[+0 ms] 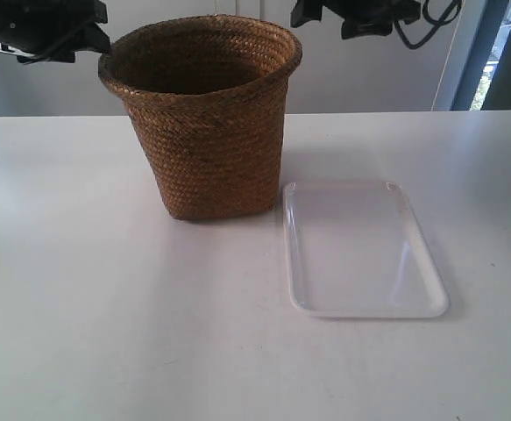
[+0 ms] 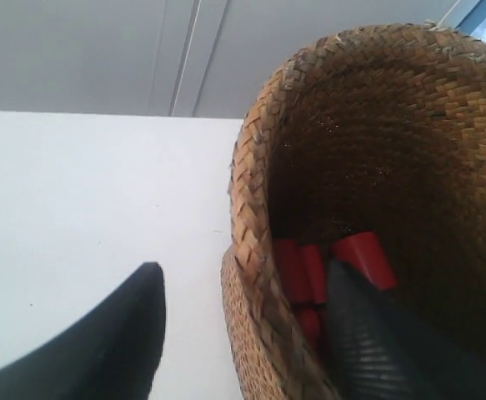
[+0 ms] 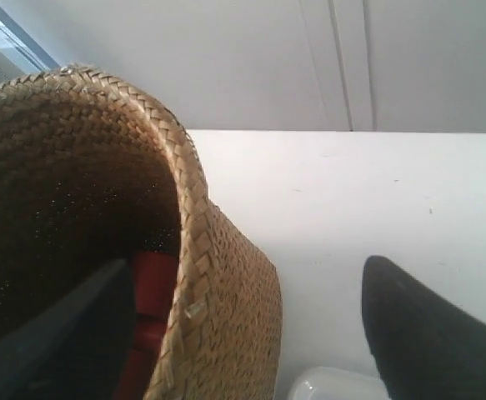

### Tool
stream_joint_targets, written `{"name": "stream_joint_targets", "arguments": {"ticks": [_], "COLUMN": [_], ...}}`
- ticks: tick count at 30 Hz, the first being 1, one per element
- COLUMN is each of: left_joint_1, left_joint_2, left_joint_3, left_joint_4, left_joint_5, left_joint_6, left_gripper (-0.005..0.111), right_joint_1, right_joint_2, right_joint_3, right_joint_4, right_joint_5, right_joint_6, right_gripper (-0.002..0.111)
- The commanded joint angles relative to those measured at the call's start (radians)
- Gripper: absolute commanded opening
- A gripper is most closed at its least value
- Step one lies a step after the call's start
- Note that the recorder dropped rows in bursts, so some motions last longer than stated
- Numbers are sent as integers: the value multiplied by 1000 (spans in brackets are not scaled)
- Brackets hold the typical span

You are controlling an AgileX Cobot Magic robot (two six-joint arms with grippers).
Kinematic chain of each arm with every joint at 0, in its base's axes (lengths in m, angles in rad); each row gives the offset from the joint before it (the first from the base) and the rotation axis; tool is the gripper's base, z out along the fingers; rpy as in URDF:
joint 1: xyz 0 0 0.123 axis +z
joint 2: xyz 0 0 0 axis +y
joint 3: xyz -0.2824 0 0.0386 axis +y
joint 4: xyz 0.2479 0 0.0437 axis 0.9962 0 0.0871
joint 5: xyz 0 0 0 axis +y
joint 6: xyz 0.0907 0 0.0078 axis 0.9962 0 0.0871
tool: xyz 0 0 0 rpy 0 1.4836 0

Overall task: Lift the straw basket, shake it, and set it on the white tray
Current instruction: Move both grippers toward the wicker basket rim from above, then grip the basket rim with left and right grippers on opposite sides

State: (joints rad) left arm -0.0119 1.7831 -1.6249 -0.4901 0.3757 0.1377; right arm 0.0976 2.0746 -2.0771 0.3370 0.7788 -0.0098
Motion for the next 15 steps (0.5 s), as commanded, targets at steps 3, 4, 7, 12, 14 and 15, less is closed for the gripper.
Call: {"name": "stream_joint_targets", "arguments": {"ticks": [3, 4, 7, 12, 14, 15], "left_joint_1": [-1, -1, -1, -1, -5, -5], "left_joint_2": [20, 23, 31, 59, 66, 68], "left_joint_3": [-24, -32, -61, -105, -111, -111], "left_joint_4": [-67, -77, -102, -102, -102, -102], "left_joint_5": [5, 14, 43, 101, 104, 104], "left_joint_6": [87, 87, 87, 87, 87, 87], "left_gripper": [61, 61, 61, 61, 61, 61], "right_joint_1": [-8, -8, -8, -8, -8, -8], "right_joint_2": [3, 3, 15, 40, 48, 52], "right_joint_3": [-8, -8, -17, -70, -101, -114], "right_joint_4": [21, 21, 21, 24, 24, 24], "right_joint_5": [-27, -27, -13, 32, 47, 57], "right_joint_6": [-12, -12, -12, -12, -12, -12], "right_gripper": [71, 71, 71, 71, 71, 71]}}
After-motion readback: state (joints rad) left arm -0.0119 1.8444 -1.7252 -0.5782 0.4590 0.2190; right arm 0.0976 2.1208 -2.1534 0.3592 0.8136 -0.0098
